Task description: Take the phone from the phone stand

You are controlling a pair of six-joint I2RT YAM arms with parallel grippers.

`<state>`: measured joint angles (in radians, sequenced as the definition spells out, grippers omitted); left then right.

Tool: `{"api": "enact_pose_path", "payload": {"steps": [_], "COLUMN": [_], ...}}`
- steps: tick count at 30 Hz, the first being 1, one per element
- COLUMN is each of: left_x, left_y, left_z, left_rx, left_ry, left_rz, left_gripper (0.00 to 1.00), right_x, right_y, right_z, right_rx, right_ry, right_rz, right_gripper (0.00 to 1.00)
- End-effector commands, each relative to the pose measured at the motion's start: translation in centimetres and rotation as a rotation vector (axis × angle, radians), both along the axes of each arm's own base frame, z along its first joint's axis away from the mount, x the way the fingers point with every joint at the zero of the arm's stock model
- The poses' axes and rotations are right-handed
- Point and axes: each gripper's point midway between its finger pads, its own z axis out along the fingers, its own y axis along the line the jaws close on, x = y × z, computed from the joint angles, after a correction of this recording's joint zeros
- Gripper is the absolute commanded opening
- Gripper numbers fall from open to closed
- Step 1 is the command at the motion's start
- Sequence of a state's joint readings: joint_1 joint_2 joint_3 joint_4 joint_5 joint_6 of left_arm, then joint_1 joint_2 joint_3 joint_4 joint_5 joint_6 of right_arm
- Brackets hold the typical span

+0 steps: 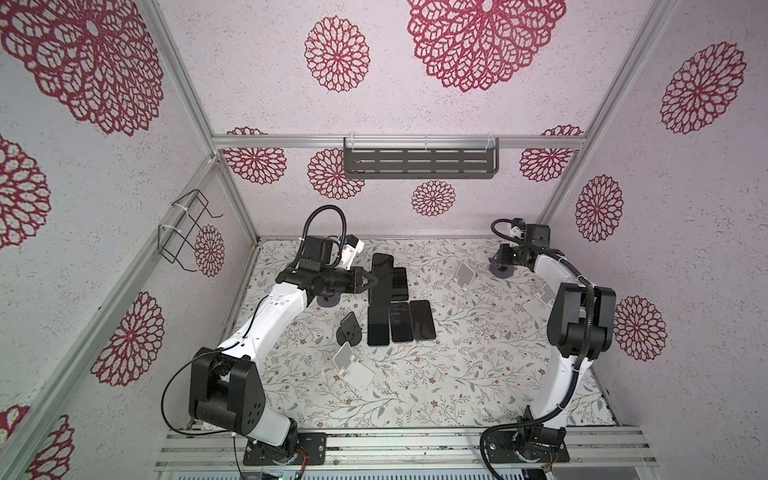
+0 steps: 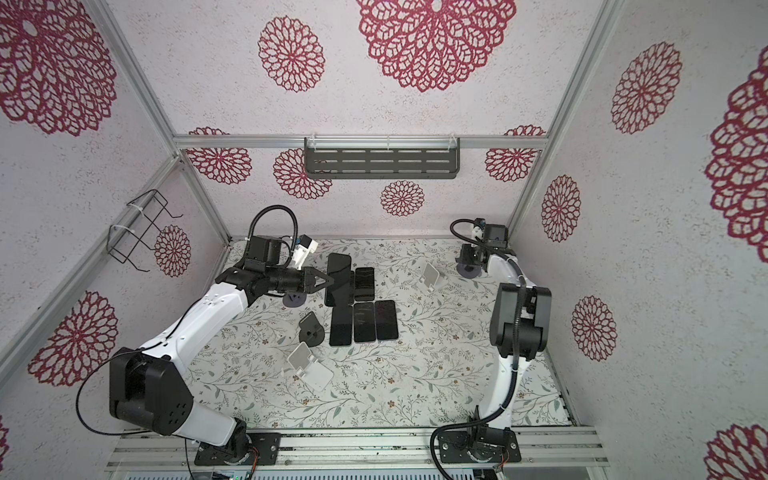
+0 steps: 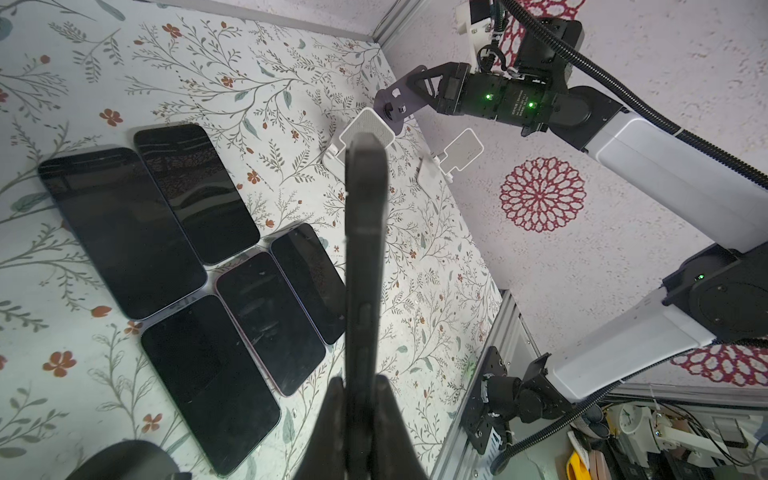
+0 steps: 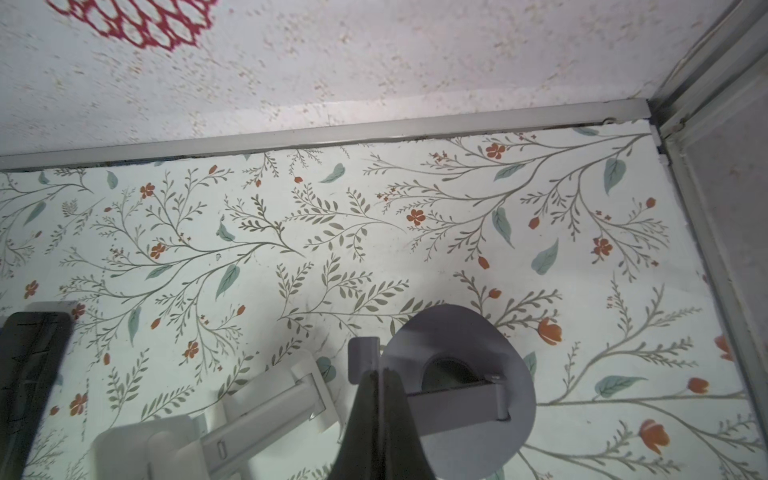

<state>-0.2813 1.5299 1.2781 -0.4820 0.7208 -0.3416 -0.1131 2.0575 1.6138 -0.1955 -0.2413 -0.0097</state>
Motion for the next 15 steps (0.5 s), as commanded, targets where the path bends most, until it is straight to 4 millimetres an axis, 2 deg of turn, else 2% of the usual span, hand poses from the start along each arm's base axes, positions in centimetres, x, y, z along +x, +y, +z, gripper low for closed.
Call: {"api": "enact_pose_path", "payload": {"steps": [1, 5, 8, 10, 15], "left_x": [0.8, 0.9, 1.0, 1.2, 1.3], "left_y": [0.0, 0.0, -0.2, -0.3, -0.5], "left_z": [1.3, 1.2, 0.8, 0.4, 0.1], "left_rx": [-0.026, -0.027, -0.033, -0.043, -0.053], "left_ry": [-0.065, -0.061, -0.052, -0.040, -0.018], "left_rz": [0.004, 0.008, 0.008, 0.009, 0.005], "left_gripper": [0.00, 0.00, 0.00, 0.00, 0.00], "right_x": [1.5, 1.7, 1.7, 1.6, 1.0], "right_y": [0.2, 0.1, -0.2, -0.2, -0.8], "right_z": [1.4, 0.4, 0.2, 0.3, 2.2], "right_rx": [0.017, 0.045, 0.045, 0.045, 0.038], "right_ry": [-0.071, -0.033, -0.020, -0.007, -0.019], "right_rz": [0.009, -0.004, -0.025, -0.029, -0.036], "right_gripper": [0.00, 0.00, 0.10, 0.19, 0.61]}}
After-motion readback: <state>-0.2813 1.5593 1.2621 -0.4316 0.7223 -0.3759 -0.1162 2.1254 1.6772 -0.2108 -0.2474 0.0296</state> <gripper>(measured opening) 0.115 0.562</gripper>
